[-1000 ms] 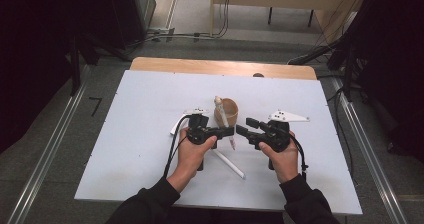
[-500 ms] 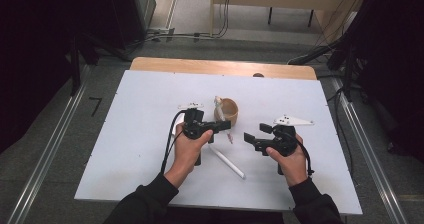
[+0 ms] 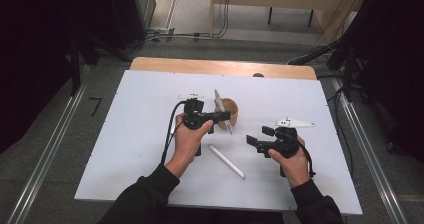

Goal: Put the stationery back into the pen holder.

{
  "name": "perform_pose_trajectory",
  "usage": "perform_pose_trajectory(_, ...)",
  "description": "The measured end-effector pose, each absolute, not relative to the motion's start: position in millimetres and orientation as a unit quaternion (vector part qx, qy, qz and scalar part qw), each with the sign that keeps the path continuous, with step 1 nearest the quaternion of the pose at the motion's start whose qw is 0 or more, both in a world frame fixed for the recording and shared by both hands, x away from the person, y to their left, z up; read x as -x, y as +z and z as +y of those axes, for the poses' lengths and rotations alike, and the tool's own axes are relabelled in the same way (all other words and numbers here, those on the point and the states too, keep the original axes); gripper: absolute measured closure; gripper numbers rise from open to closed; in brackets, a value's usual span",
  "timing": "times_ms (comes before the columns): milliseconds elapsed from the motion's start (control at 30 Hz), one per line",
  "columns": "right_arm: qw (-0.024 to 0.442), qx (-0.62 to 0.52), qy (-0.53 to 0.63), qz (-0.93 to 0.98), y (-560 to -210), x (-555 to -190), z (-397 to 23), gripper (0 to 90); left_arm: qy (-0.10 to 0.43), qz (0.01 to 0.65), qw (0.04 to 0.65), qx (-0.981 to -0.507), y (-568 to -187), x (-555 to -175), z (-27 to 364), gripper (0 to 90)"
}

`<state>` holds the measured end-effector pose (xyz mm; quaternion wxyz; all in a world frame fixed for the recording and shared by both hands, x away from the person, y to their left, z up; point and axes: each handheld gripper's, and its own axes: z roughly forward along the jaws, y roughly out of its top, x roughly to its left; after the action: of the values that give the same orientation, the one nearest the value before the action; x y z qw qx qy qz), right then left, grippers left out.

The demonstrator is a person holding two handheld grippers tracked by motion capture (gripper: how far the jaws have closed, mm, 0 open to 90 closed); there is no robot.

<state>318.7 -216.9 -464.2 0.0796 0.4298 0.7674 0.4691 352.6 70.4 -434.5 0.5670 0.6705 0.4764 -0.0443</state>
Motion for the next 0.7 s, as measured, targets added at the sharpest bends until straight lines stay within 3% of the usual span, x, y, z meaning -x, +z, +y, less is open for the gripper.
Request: perform_pose_trajectory(700,0.081,-0.434,0.466,0.767,-466,-320,-216,17.3,-0.024,0.48,0.573,-0.664,-418,-368,74,80.4)
